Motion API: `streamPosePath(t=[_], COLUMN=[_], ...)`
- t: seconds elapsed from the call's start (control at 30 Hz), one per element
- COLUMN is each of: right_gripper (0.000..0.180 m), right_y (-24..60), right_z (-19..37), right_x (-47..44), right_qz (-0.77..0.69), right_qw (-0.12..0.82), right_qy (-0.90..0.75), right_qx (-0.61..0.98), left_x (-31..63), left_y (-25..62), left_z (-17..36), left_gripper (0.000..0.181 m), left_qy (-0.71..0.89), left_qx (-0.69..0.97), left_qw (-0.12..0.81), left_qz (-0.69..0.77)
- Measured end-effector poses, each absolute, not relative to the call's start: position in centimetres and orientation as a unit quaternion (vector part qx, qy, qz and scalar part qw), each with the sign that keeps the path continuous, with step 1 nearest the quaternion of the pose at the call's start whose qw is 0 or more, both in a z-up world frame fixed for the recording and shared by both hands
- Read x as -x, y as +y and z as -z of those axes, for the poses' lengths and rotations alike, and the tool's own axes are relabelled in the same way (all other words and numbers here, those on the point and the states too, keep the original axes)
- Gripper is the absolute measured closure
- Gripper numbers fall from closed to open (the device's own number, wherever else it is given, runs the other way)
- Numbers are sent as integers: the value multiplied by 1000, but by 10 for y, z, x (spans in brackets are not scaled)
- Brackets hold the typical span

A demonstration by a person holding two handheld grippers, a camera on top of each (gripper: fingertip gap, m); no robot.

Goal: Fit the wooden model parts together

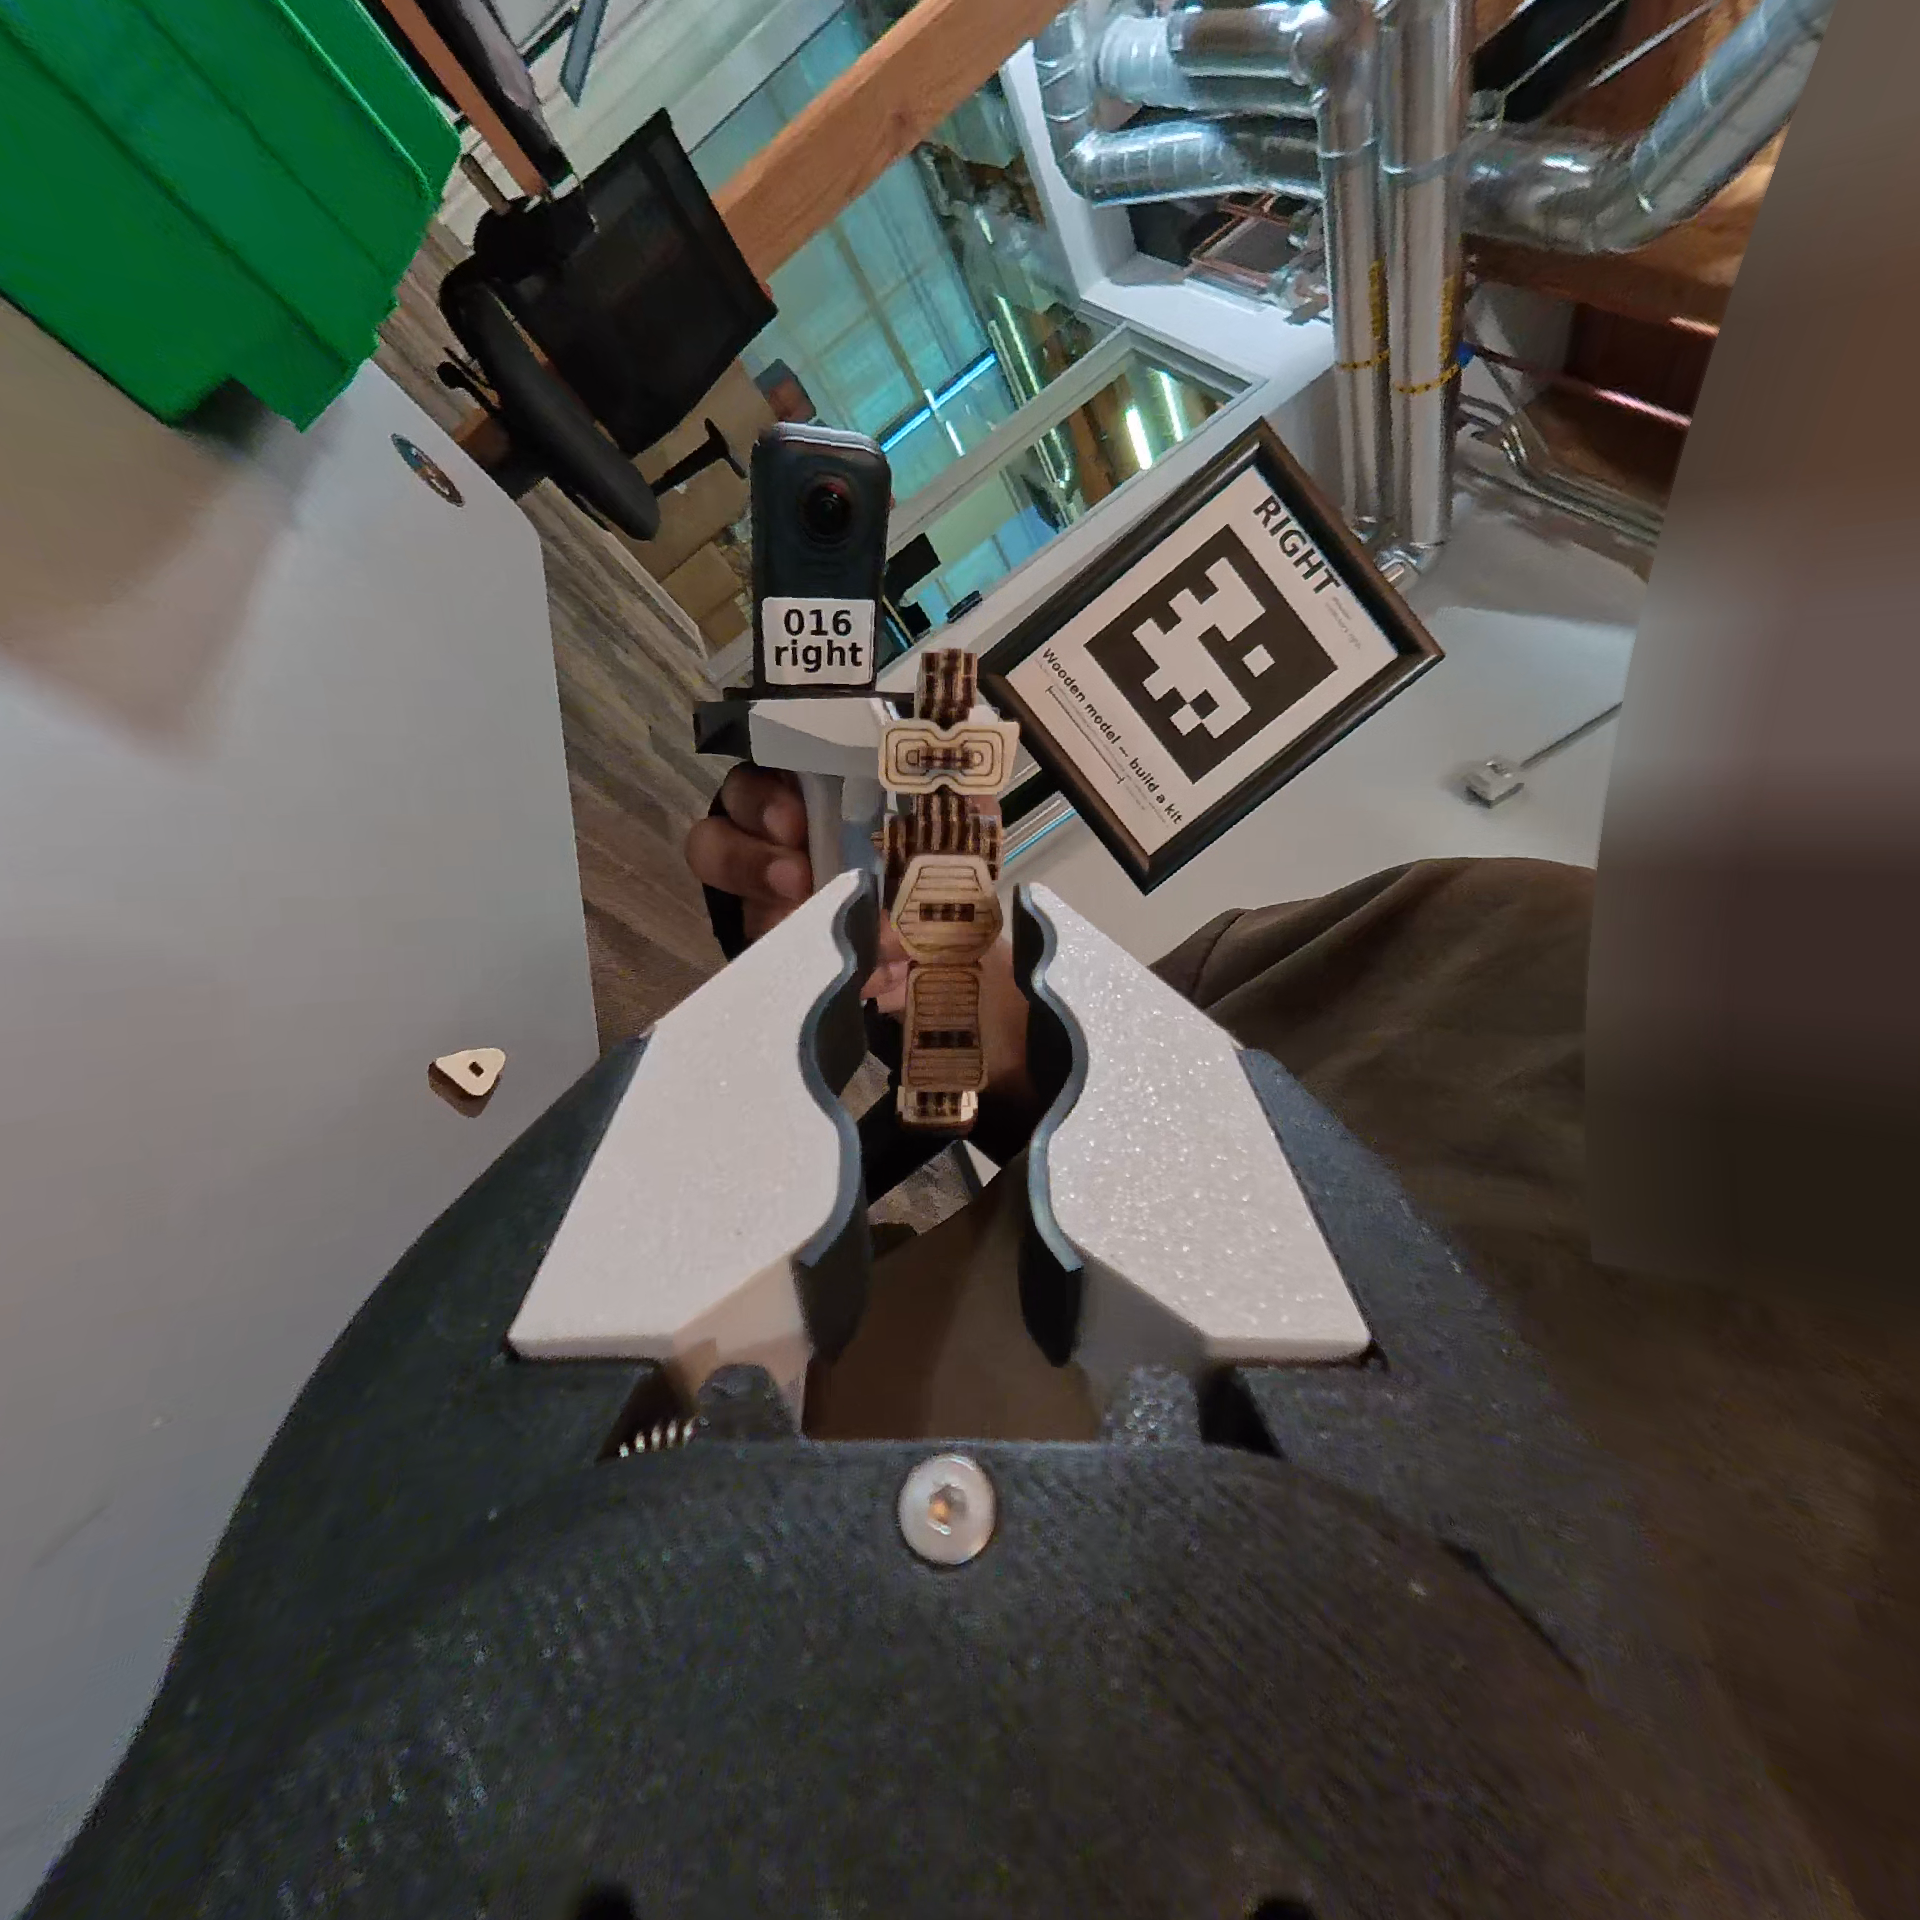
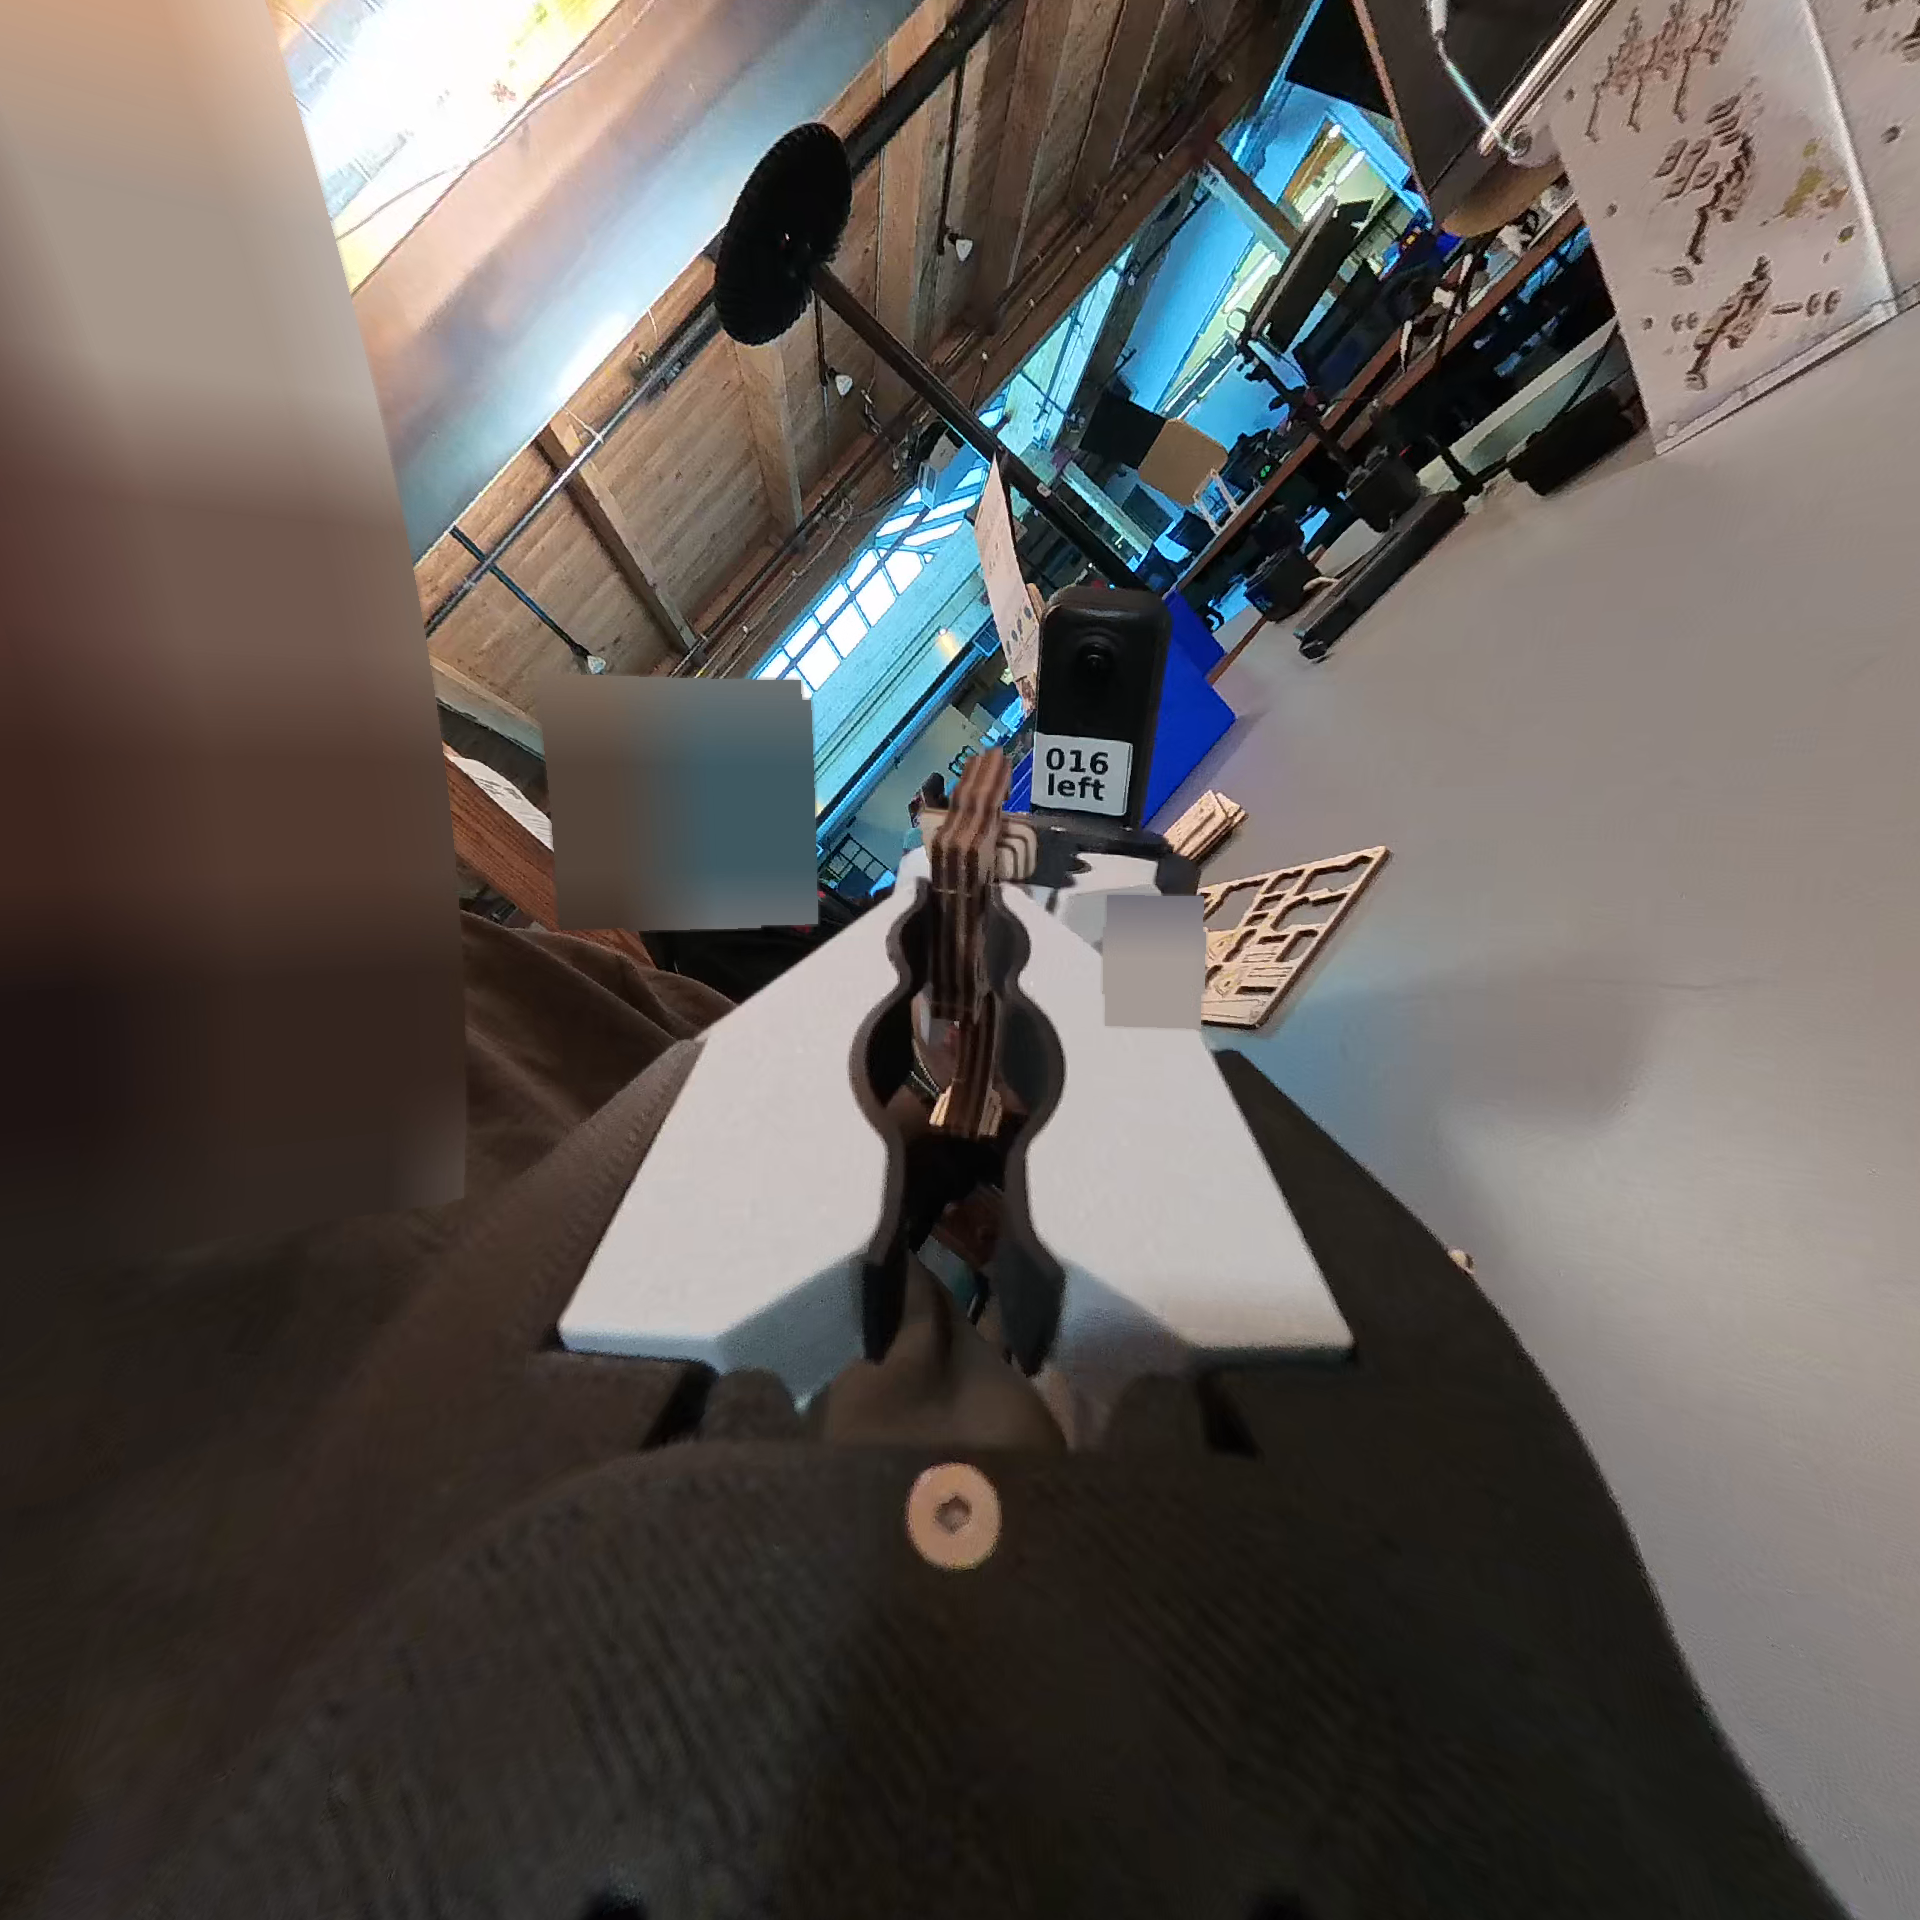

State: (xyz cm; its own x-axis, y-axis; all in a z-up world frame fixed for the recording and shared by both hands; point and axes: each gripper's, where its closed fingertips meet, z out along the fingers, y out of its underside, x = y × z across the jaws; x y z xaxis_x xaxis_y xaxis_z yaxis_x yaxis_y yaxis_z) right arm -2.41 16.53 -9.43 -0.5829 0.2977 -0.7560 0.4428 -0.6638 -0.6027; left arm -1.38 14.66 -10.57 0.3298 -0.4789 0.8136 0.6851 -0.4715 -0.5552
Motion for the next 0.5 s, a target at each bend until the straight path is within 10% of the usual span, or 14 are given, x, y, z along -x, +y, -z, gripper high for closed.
streamPosePath(t=[0.03, 0.5], right_gripper=[171, 163], right_y=[164, 190], right_z=[95, 133], right_x=[24, 29], right_qz=[789, 663], right_qw=[45, -90], right_qy=[410, 529], right_qx=[-455, -522], left_x=[14, 72], left_y=[147, 151], left_z=[106, 123], left_gripper=[163, 164], left_qy=[-81, -179], left_qx=[640, 663], left_qw=[508, 529], left_qz=[570, 499])
